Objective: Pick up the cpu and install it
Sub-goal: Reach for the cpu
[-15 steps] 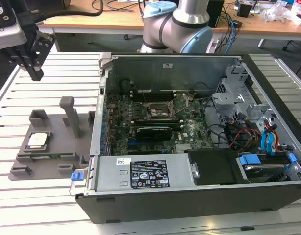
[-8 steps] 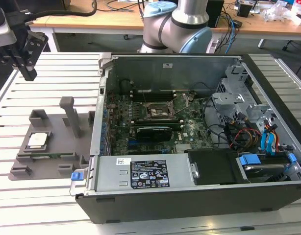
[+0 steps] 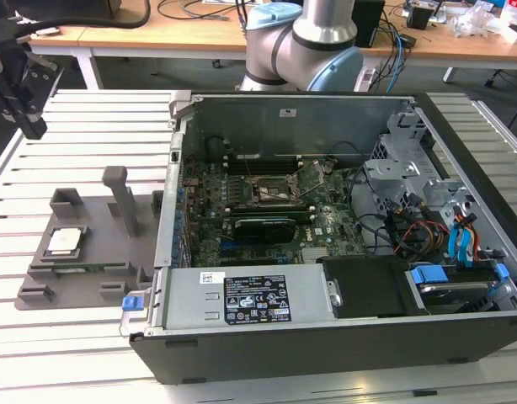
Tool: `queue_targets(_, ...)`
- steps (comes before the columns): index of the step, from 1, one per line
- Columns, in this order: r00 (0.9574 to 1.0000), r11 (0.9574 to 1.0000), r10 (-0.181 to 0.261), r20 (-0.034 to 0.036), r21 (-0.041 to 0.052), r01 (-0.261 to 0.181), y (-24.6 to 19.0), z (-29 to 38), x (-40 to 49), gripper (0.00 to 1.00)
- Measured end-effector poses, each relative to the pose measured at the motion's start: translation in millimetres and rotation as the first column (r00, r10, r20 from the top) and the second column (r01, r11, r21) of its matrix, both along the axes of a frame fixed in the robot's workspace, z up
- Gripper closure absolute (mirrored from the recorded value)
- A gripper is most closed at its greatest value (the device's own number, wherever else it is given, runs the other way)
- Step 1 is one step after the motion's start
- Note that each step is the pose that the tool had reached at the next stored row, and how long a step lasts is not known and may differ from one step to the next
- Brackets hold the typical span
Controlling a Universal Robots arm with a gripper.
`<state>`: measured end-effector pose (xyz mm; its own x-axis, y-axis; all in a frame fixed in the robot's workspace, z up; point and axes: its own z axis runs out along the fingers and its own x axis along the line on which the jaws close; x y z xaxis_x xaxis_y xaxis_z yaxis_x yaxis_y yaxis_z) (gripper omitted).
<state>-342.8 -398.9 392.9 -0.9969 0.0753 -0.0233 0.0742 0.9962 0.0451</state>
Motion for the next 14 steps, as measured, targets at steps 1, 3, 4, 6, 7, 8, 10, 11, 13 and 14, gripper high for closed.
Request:
queue_targets(1,1.0,1.0,0.0,-0.0001,-0.0001,0.0,0.0,0.0,-2.3,0.89)
queue_targets(3,1.0,1.0,0.0,0.0,0.0,0.0,0.0,0.0,-8.2,0.89)
queue_targets(4,1.0,1.0,0.0,0.0001,0.0,0.0,0.0,0.0,-9.3,0.89)
queue_targets(6,1.0,1.0,0.0,-0.0001,-0.0001,0.0,0.0,0.0,-11.9,0.89)
queue_targets(7,1.0,1.0,0.0,-0.0001,0.0,0.0,0.0,0.0,-12.8,0.89)
queue_targets(8,1.0,1.0,0.0,0.0,0.0,0.0,0.0,0.0,-15.4,0.89)
queue_targets(10,1.0,1.0,0.0,0.0,0.0,0.0,0.0,0.0,-18.1,0.89)
queue_targets(11,1.0,1.0,0.0,0.0,-0.0001,0.0,0.0,0.0,-19.0,0.89)
queue_targets(13,1.0,1.0,0.0,0.0,0.0001,0.0,0.0,-0.1,-21.8,0.89)
queue_targets(14,1.0,1.0,0.0,0.0,0.0,0.0,0.0,-0.2,-23.7,0.89)
